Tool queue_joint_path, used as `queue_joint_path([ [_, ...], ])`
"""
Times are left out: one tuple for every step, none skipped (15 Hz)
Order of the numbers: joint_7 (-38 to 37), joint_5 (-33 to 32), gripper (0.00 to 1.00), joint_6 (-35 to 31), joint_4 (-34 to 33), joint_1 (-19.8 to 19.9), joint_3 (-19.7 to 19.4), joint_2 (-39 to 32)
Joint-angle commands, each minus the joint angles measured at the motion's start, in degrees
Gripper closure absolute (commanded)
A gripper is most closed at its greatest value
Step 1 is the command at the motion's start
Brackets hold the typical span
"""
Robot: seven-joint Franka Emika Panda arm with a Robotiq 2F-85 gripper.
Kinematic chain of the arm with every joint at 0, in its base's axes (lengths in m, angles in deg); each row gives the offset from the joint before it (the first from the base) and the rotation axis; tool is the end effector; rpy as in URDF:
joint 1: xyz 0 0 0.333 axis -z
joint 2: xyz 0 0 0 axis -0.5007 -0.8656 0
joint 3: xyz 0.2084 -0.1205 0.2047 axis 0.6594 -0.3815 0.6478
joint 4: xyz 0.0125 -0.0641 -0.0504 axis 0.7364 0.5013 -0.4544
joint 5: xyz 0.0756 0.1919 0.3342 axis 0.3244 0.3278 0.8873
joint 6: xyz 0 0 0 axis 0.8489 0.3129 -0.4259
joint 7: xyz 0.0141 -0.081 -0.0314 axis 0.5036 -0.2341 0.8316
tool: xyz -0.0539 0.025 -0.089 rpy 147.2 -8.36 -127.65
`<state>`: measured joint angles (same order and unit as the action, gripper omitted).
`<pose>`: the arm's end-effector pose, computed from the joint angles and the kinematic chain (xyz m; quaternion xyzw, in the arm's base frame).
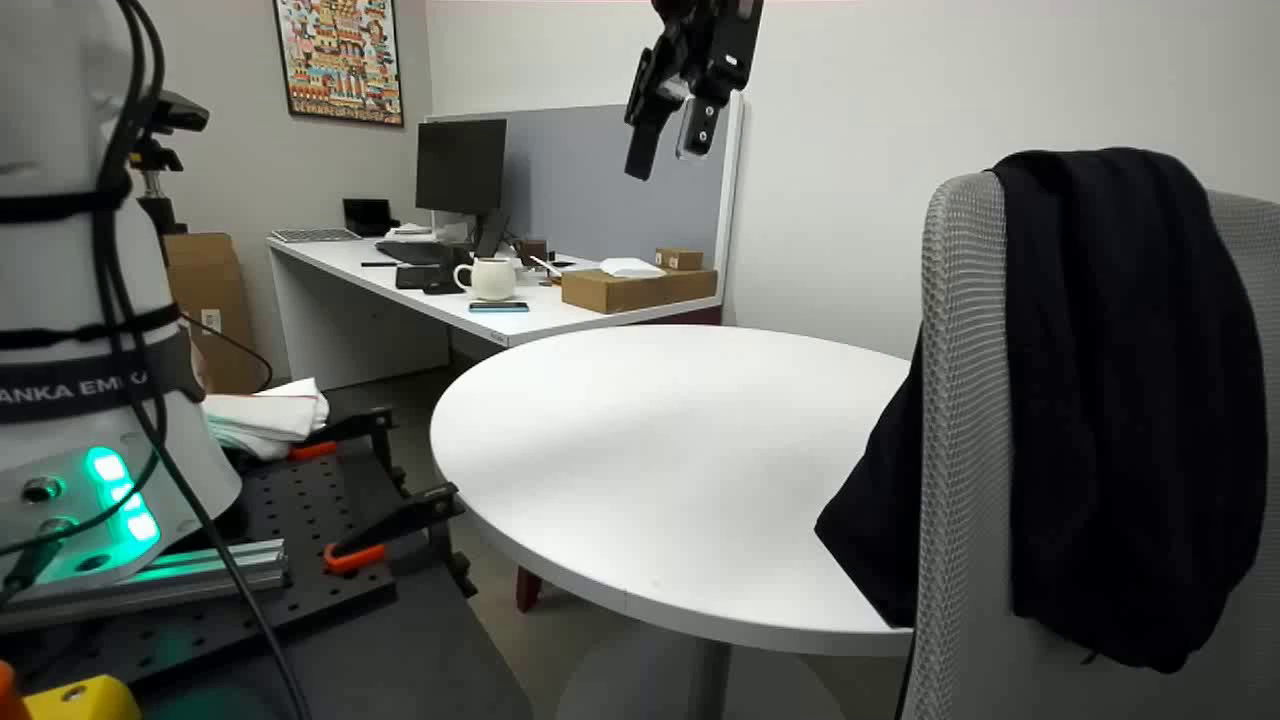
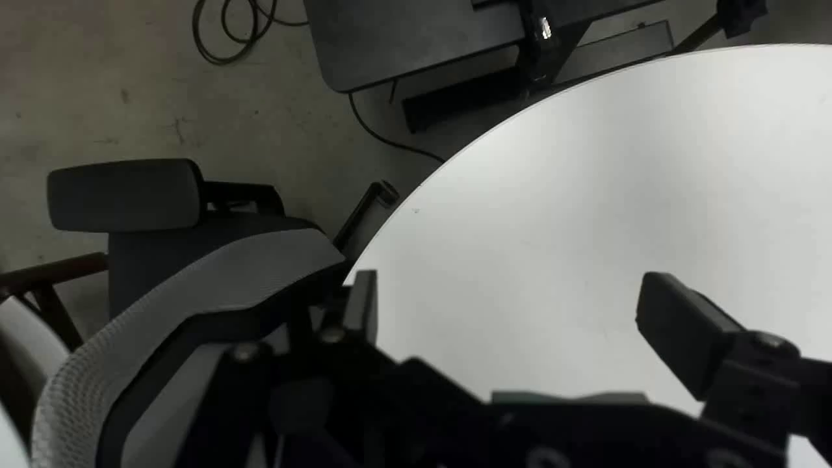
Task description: Put the black t-shirt on the table
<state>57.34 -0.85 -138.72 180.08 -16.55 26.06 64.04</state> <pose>0.3965 -0.2002 0.4323 0.9797 -0.1404 -0.1301 0.0600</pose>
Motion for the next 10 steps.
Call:
queue_joint_path([
  [-0.1, -0.1, 0.0, 0.2, -0.1, -0.5, -0.5, 0.0],
  [-0.1, -0.1, 0.0, 0.2, -0.1, -0.5, -0.5, 0.0],
  [-0.1, -0.1, 0.0, 0.2, -0.1, -0.5, -0.5, 0.0],
  [-0.1, -0.1, 0.0, 0.2, -0.1, -0.5, -0.5, 0.0],
  [-0.1, -0.1, 0.0, 0.2, -0.1, -0.5, -0.5, 0.0],
  [-0.1, -0.1, 0.0, 0.2, -0.1, -0.5, -0.5, 0.0],
  [0.1, -0.3, 0.0, -0.2, 0.0, -0.5, -0.4, 0.0],
  [0.0, -0.5, 0.0, -0.3, 0.0, -0.6, -0.3, 0.0],
  [-0.1, -0.1, 0.0, 0.1, -0.1, -0.5, -0.5, 0.0],
  [-0.1, -0.1, 0.0, 0.1, -0.1, -0.6, -0.4, 0.0],
])
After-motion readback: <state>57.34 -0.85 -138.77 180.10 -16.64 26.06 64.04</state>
